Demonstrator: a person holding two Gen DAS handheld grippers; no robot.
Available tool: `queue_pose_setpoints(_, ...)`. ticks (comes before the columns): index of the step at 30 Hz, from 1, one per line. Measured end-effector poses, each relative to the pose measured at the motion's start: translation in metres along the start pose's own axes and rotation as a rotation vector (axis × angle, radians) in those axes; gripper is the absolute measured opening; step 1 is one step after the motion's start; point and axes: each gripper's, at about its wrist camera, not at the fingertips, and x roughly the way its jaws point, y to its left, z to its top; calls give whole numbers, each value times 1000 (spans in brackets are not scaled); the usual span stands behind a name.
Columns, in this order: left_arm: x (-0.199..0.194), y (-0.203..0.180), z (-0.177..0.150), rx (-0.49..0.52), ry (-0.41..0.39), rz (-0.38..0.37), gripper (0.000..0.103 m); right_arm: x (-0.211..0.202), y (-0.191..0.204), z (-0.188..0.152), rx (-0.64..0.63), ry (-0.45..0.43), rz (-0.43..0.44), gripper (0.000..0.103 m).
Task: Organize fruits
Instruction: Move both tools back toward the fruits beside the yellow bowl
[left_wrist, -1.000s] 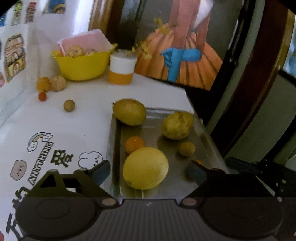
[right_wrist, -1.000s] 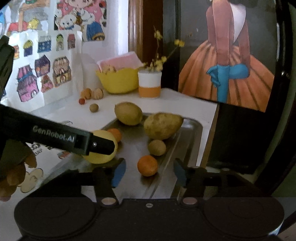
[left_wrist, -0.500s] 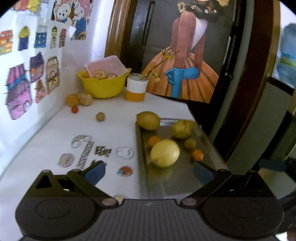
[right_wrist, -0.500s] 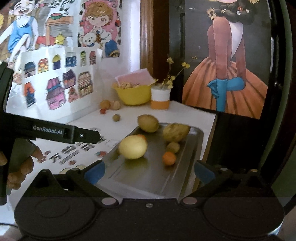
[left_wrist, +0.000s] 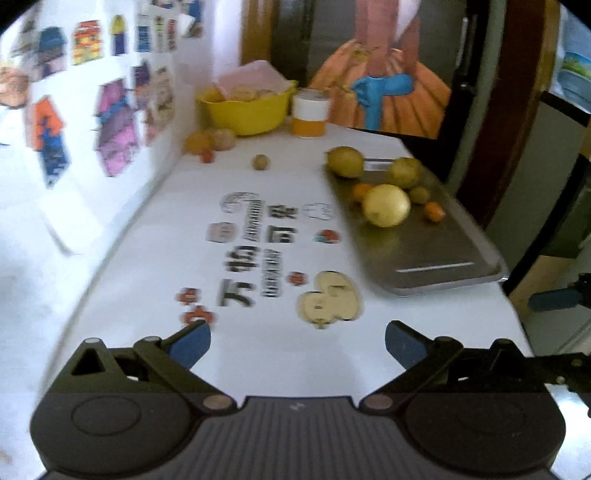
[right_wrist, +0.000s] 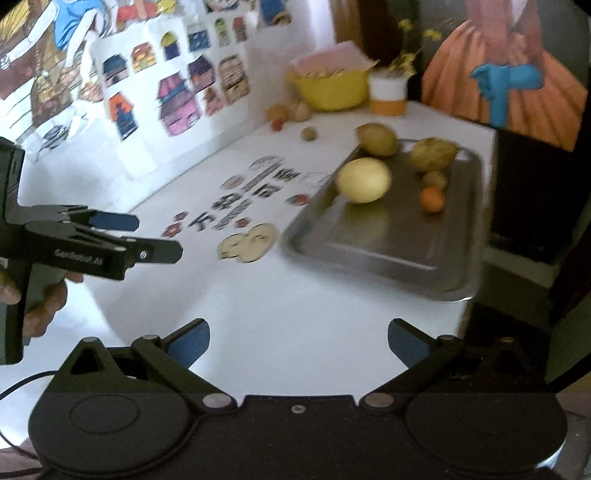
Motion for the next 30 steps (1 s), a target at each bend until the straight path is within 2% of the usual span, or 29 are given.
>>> queue_pose_setpoints(10,-8,52,29,-36,-15,160,102,26,46,59,-159,35,71,102)
queue_pose_setpoints(13,-3,62,50,-53,-38,192,102,36,54,83,-222,13,94,102)
queue_pose_setpoints(15,3,65,68,-61,-74,213,102,44,54,103,-276,-22,75,102)
queue_pose_setpoints(18,17,64,99,-54,-120,221,102,57,44,140,-313,-86,-1,102)
queue_pose_setpoints(20,30,62,122,-36,-142,217,102,65,32,164,-309,-116,-17,102)
queue_pose_setpoints(26,77,61,179,8,-182,226,102,96,-8,223,-259,-166,-22,102)
queue_pose_setpoints(30,120,71,203,-17,-188,229,102,130,-25,242,-258,-188,-39,102)
